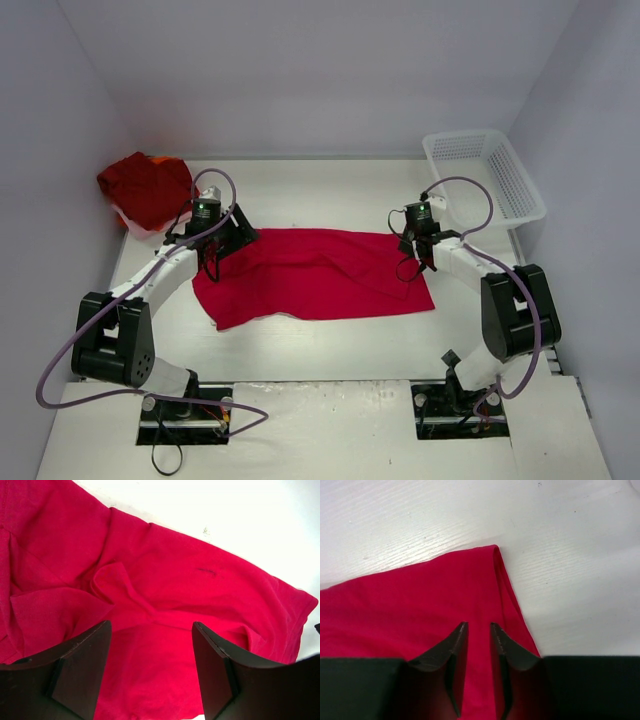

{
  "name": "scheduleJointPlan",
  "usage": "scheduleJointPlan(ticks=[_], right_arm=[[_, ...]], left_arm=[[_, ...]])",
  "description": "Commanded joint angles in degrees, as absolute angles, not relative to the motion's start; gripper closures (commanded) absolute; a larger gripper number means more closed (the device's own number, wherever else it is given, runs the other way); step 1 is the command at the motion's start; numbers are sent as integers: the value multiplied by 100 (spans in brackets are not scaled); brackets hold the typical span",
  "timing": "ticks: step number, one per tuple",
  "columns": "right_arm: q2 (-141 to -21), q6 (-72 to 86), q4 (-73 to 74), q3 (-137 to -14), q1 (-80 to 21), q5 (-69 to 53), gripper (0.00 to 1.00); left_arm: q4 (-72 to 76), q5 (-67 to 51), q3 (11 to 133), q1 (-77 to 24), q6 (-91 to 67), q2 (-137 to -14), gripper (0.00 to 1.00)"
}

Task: Fold and stack the t-shirts
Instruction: Fold the tshirt

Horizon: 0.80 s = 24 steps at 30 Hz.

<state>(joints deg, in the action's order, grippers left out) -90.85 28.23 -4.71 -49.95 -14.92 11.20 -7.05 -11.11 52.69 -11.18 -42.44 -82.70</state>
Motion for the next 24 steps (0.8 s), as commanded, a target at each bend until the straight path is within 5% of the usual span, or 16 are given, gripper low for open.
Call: scheduleJointPlan(ticks=[1,7,24], right_arm=[[-9114,2768,-483,-5256,-1450,1257,76],[-9114,2847,-527,-5045,-1459,1336,59],[-9132,2997,-738,-4456,-1450,1266,61]], left_arm=[[-466,-1107,5335,-1072,-4166,-7972,40],[-413,-1134,5274,-1055,-4184,-7998,40],[-343,-1178,5238,-1020,-4210,-8051,40]])
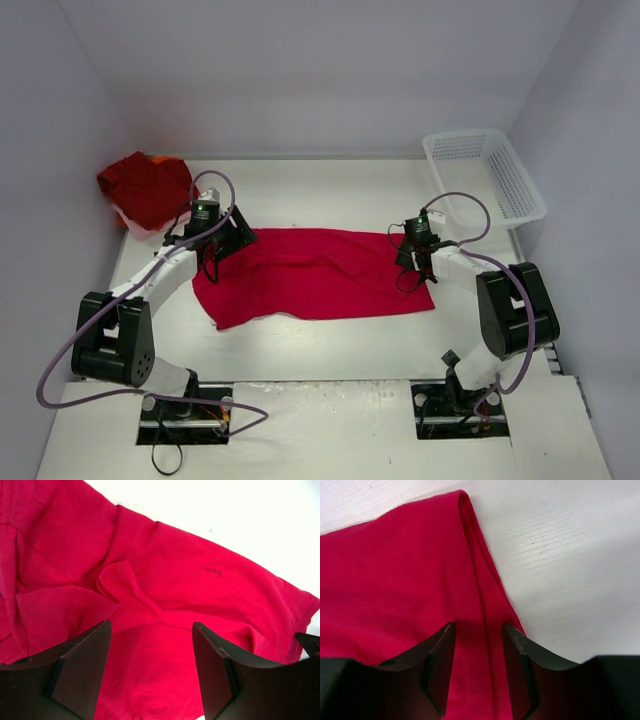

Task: Fold and stack the t-shirts
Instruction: Fold the tshirt

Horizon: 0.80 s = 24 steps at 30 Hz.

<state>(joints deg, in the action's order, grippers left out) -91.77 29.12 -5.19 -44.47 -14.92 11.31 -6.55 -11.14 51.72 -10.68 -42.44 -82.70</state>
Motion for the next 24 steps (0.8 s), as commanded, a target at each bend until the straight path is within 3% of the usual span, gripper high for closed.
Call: scheduleJointPlan(ticks=[1,13,24], right_arm=[[-9132,2997,-747,-4447,-1459,1257,61],[-9167,2988,-782,-4517,-1450,1213,75],[-9202,3015,-844,-4430,-1459,1195,77]], left_arm=[[-343,-1178,5230,-1020,-4210,-8051,40],[-316,-1169,5159,-1011,-4210,-8033,40],[-325,-1169,5133,-1002,-4201,-7998,40]])
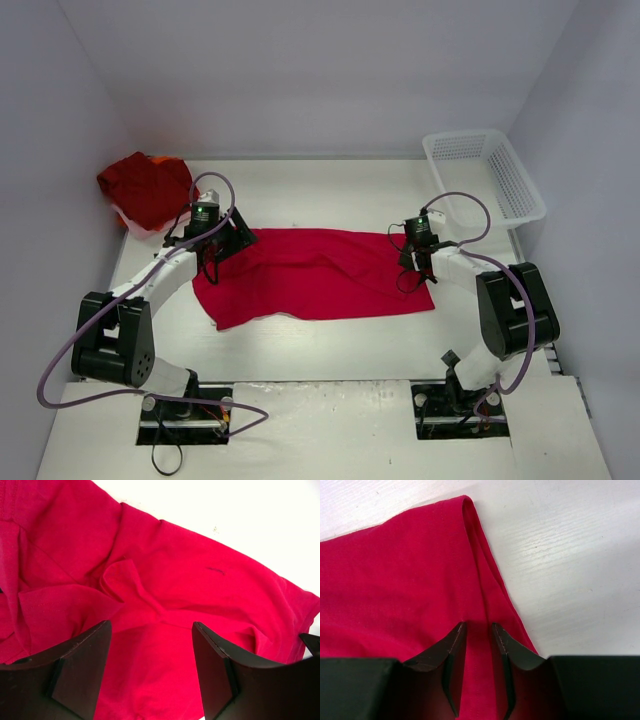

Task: Fold and stack the t-shirts
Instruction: Fold the tshirt

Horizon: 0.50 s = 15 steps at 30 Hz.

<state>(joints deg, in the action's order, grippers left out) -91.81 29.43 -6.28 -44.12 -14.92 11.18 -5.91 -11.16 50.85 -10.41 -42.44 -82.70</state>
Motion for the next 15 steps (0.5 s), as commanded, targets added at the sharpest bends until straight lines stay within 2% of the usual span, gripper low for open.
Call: scheduleJointPlan(ticks=[1,6,15], right_arm=[[-9220,3015,-844,-4430,-1468,1195,77],[-9237,3023,-870,-4430,-1459,1187,80],[-9237,3023,-879,-4430,-1459,1204,94]], left_arm=[[-325,-1169,5133,-1002,-4201,-7998,40],[-325,-1169,5133,-993,-4192,-8007,40],[-316,-1169,5098,-984,-4192,-8016,40]])
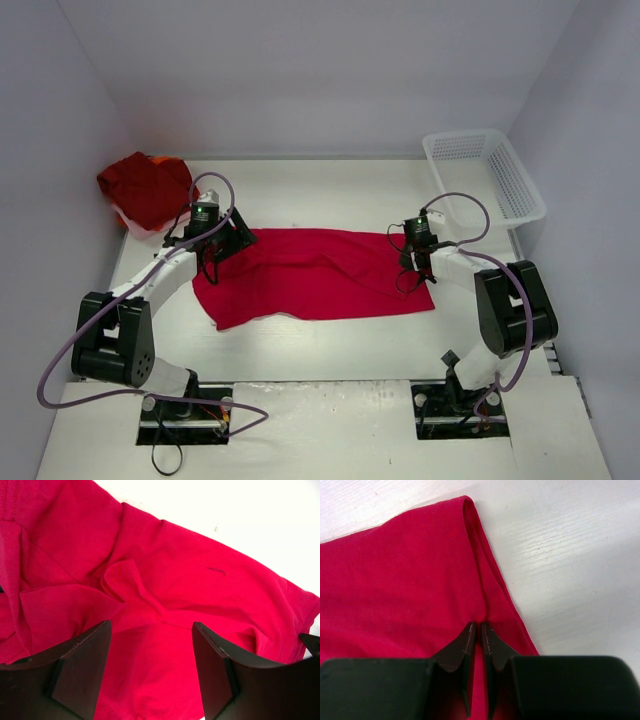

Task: Fold and stack the t-shirts
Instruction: Fold the tshirt

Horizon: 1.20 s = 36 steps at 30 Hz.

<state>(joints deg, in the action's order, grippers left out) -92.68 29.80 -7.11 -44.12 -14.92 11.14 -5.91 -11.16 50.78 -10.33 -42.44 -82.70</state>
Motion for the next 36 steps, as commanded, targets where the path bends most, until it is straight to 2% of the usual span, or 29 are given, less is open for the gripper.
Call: scheduleJointPlan(ticks=[1,5,19,36], right_arm=[[-9229,3006,-879,-4438,-1459,1195,95],[-9150,2971,-809,-4570,-1459,1222,100],[-9184,2813,-414,-5493,-1450,1327,100],[-9914,2769,-439,-6038,-1441,1406,100]], left_arm=[[-316,-1169,5106,-984,-4201,-8016,40],[-316,-1178,5124,-984,-4201,-7998,40],[-352,-1187,5124,-967,-4184,-7954,40],[-404,-1222,5089,-826,-4113,-7884,40]])
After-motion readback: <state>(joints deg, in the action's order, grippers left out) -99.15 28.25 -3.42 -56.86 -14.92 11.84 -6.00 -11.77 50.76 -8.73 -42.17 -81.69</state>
